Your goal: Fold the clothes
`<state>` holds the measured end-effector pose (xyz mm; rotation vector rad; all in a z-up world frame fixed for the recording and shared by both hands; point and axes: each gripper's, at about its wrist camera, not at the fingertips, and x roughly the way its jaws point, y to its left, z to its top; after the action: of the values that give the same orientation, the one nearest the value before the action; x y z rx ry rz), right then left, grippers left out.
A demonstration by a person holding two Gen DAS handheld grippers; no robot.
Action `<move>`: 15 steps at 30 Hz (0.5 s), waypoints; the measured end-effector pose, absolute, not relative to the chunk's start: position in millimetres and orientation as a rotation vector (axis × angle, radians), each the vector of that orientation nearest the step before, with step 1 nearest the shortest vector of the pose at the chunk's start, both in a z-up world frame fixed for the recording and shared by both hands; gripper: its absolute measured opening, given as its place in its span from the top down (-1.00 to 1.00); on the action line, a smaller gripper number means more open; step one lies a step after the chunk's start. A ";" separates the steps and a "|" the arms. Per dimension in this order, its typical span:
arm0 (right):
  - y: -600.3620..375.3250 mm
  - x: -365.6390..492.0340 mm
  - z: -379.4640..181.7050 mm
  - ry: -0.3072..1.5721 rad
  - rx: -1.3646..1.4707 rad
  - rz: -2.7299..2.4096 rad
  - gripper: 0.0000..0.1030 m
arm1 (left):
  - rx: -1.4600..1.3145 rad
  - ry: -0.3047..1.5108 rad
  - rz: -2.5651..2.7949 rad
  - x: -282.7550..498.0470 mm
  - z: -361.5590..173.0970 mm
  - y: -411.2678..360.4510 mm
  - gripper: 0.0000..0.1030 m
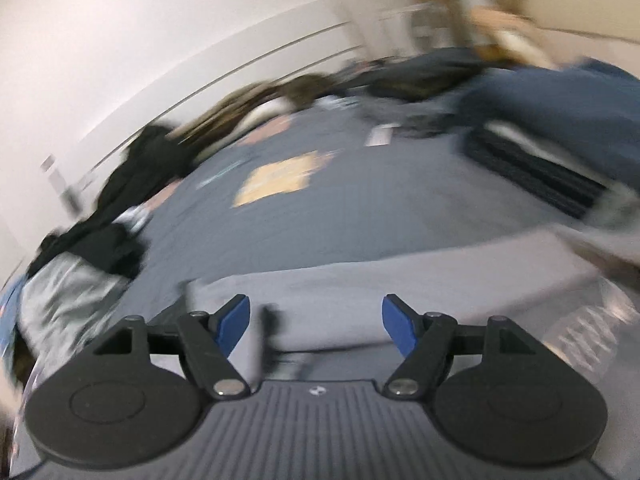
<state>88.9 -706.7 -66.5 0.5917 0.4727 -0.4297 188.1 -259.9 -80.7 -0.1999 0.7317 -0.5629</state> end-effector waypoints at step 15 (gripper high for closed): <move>-814.9 -25.0 -142.1 0.335 0.566 -0.973 -0.41 | -0.094 0.736 -0.618 172.1 -91.1 -288.9 -0.21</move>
<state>-25.0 -814.9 -142.1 0.5664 0.3350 -0.9733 172.1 -288.9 -91.1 -0.0943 0.7365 -0.6179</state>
